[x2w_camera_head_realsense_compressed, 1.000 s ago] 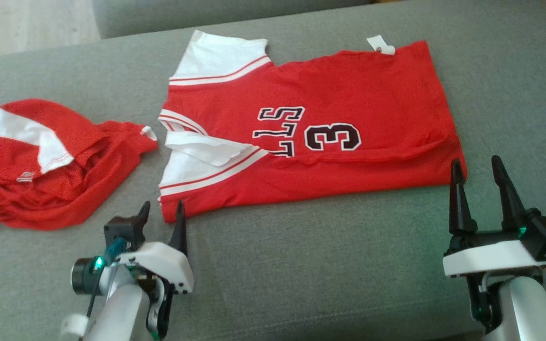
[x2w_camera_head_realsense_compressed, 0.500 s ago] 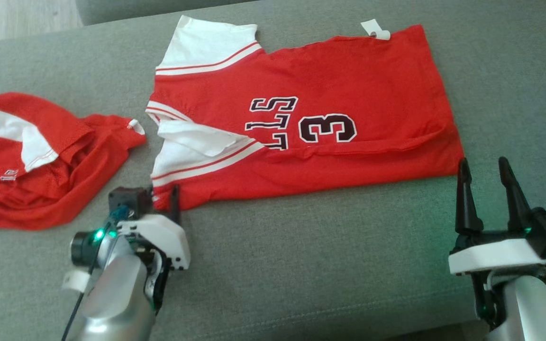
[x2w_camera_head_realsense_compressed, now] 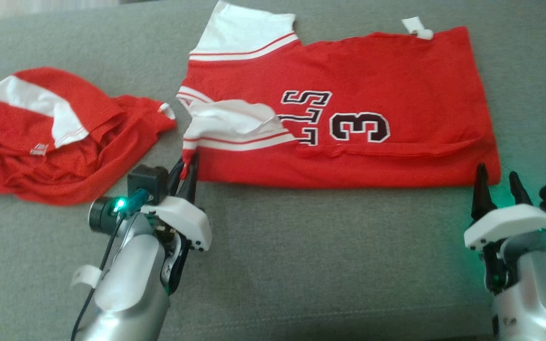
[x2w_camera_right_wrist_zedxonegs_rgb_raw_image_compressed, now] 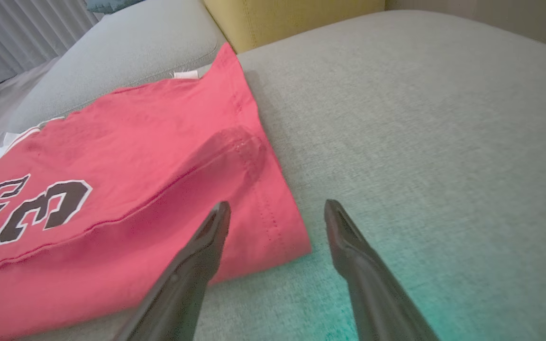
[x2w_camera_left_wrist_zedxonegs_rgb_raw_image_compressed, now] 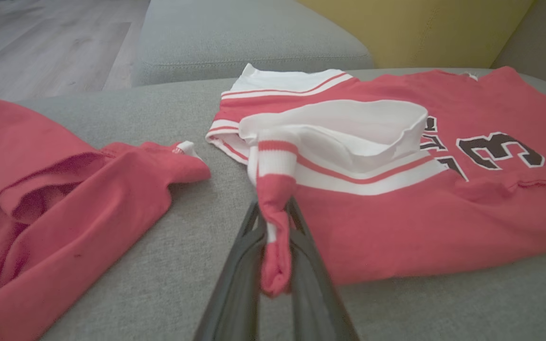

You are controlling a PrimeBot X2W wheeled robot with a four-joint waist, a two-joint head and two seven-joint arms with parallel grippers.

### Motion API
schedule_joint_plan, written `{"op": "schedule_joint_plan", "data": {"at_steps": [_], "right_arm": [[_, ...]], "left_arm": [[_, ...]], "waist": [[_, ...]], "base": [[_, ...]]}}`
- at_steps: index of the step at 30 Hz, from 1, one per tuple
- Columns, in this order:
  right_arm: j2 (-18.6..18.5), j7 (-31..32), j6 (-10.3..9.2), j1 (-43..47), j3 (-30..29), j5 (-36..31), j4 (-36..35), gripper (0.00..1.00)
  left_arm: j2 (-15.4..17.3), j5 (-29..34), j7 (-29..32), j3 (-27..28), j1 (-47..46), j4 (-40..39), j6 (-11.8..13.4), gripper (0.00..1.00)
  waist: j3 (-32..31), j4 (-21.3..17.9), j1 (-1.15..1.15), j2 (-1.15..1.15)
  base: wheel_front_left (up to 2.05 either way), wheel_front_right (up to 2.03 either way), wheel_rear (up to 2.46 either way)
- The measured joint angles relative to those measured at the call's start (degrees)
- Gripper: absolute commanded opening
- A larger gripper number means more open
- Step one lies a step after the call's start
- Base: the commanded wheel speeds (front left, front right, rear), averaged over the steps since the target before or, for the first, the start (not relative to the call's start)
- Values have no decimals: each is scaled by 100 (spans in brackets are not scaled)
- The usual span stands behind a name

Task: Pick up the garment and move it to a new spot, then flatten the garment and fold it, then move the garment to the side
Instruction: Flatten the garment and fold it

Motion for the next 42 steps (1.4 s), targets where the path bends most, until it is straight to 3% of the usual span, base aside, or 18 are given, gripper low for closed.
{"op": "schedule_joint_plan", "data": {"at_steps": [13, 14, 15, 27, 42], "right_arm": [[-37, 79, 0, -1054, -463, -266, 1257, 100], [-46, 78, 0, -1109, -444, -286, 1314, 20], [-52, 75, 0, -1156, -434, -324, 1361, 0], [-7, -126, 0, -1134, -527, -527, 1590, 0], [7, 506, 1, 78, -776, -513, 552, 0]], "left_arm": [[2, 49, -7, -168, 22, -783, 0, 0], [4, 49, -7, -169, 22, -789, 1, 0], [11, 51, -7, -171, 23, -788, 1, 0], [49, 38, -7, -191, 213, -679, 22, 0], [58, -116, 63, -402, 1002, -743, 20, 0]], "waist": [[363, 262, 0, 0], [374, 259, 0, 0], [378, 254, 0, 0], [21, 110, 0, 0], [-761, 53, 0, 0]], "base": [[0, 0, 0], [0, 0, 0], [0, 0, 0], [0, 0, 0], [0, 0, 0]]}}
